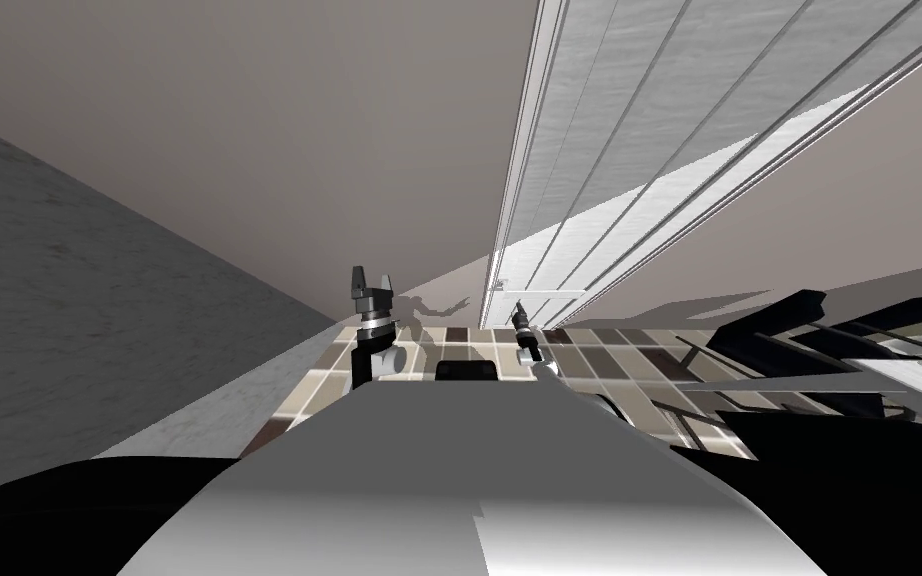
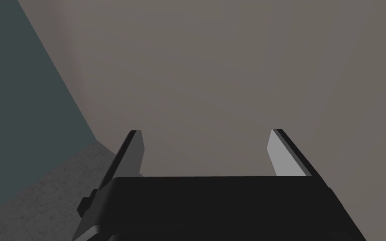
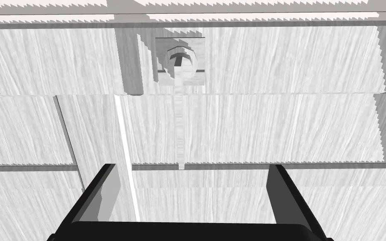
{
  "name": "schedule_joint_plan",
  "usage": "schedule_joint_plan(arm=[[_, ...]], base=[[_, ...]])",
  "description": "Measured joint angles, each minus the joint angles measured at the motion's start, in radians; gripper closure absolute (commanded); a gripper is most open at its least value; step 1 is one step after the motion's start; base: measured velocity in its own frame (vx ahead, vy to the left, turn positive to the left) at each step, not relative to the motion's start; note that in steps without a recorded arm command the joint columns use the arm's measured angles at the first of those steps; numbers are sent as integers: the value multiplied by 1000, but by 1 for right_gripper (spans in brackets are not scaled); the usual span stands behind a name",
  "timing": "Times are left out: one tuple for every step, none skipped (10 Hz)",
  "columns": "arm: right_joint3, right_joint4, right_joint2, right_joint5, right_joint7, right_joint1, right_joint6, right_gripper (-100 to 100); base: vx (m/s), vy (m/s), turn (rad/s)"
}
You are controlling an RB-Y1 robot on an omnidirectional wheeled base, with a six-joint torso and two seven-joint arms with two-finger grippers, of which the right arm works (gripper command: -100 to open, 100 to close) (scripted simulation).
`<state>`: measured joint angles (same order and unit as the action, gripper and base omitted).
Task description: Pull the door open
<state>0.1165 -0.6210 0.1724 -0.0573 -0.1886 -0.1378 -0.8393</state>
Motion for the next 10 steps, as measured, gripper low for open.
schedule_joint_plan(arm=[[2, 19, 2, 0, -3, -8, -3, -100], [4, 40, 4, 0, -5, -16, -7, -100], [5, 52, 4, -1, -7, -19, -10, -100], [7, 75, 5, -1, -8, -29, -16, -100], [7, 78, 6, -1, -8, -31, -18, -100], [11, 86, 16, 3, -14, -26, -25, -100], [14, 74, 20, 5, -19, -15, -24, -100], [18, 53, 25, 7, -24, 8, -21, -100], [21, 73, 34, 10, -30, 0, -30, -100], [28, 82, 52, 15, -42, 7, -41, -100]], base=[[52, -59, 58], [47, -56, 44], [46, -65, 47], [21, -31, 13], [99, 25, 122], [180, 41, 101], [206, 65, 110], [125, 52, 36], [144, 58, 143], [228, 51, 178]])
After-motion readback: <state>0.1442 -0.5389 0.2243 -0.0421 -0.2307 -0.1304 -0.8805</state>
